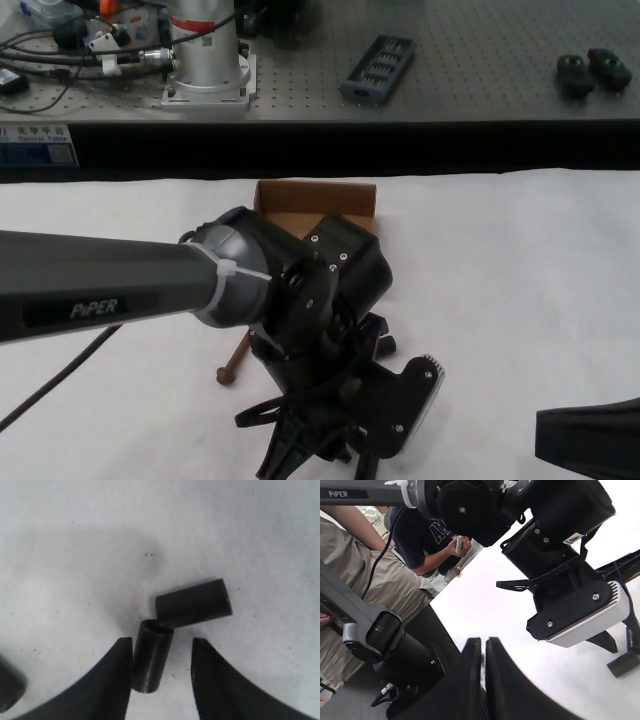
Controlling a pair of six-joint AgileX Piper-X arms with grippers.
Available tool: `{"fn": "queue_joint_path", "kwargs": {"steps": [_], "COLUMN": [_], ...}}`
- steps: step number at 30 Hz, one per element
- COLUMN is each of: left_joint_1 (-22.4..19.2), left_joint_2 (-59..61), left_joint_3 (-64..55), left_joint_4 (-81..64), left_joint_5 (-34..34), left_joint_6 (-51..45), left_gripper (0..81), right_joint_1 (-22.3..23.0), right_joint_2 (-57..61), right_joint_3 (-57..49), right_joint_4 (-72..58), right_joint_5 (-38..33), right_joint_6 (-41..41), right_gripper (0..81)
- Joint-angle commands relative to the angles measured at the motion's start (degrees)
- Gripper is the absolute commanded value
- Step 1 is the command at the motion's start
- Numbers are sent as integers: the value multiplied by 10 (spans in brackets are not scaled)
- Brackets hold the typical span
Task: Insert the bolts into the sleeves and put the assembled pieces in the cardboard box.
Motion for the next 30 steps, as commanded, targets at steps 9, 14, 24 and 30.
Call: {"fn": "queue_joint_path", "kwargs": {"steps": [9,14,24,30], "left_joint_1": [-3,-1,5,4], "left_joint_2": [39,39,39,37], "left_joint_3": [5,3,5,38], "left_joint_4": [-4,-19,73,133], "left_joint_5": [-20,-45,-14,30], "left_joint_6": [-18,-278,-744,-845], "left_gripper": [284,211,134,134], "right_joint_1": [1,1,1,1], "right_joint_2": [-5,-5,-5,-5], "right_joint_3": [-2,-2,-2,-3], "right_joint_4": [3,3,3,-20], "right_joint_5": [-31,-31,-31,-31], "right_joint_6": [14,12,10,27], "right_gripper": [43,43,43,43]}}
